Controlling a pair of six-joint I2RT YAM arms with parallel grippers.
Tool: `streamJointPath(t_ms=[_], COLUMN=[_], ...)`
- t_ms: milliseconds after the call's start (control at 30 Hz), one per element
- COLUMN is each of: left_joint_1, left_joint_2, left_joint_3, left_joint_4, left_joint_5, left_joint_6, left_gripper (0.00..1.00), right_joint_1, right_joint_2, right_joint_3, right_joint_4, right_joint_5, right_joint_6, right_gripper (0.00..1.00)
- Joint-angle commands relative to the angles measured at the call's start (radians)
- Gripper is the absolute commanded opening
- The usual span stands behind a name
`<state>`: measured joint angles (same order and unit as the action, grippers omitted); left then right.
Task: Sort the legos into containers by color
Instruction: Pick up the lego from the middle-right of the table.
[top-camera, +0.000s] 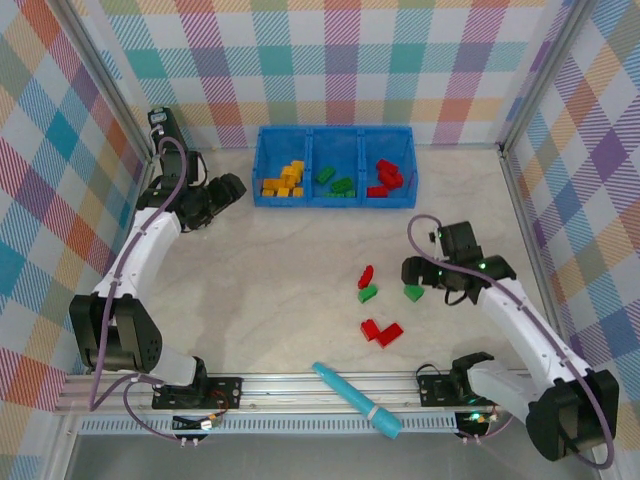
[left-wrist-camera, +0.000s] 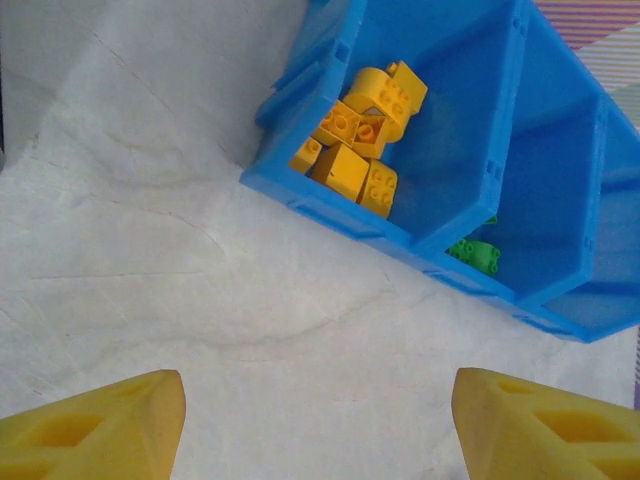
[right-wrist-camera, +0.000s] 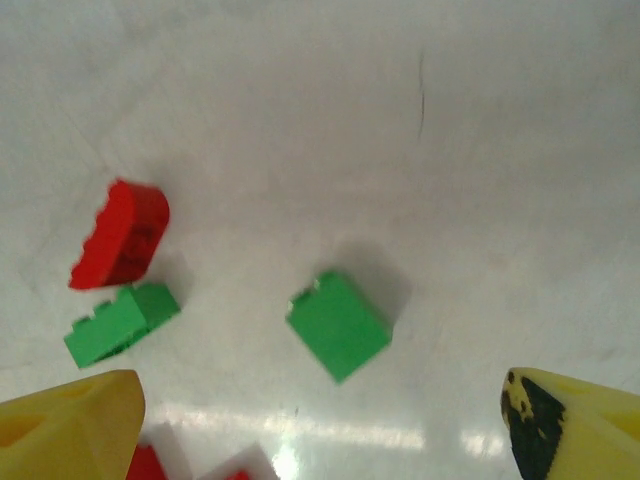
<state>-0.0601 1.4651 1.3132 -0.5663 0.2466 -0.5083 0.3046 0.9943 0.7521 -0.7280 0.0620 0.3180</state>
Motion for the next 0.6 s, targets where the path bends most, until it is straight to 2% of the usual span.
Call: streamJointPath(t_ms=[0, 367, 567], left_joint_1=[0.011, 0.009, 0.009], left_joint_2=[-0.012, -0.07, -0.088], left_joint_3=[0.017, 0.015, 0.02], left_joint_4=[0.017, -0.029, -0.049], left_joint_5=[0.031, 0.005, -0.018], left_joint_6=[-0.018, -0.005, 0.019], left_gripper=[0.71, 0.71, 0.71], right_joint_1=[0.022, 0.031, 0.031], right_joint_2=[-0.042, 0.143, 0.216], right_joint_3=[-0.062, -0.097, -0.098], right_joint_4=[-0.005, 0.098, 0.154], right_joint_5=[-0.02, 0.054, 0.049], right_joint_6=[0.157, 0.282, 0.356], right_gripper=[0.93, 0.89, 0.89])
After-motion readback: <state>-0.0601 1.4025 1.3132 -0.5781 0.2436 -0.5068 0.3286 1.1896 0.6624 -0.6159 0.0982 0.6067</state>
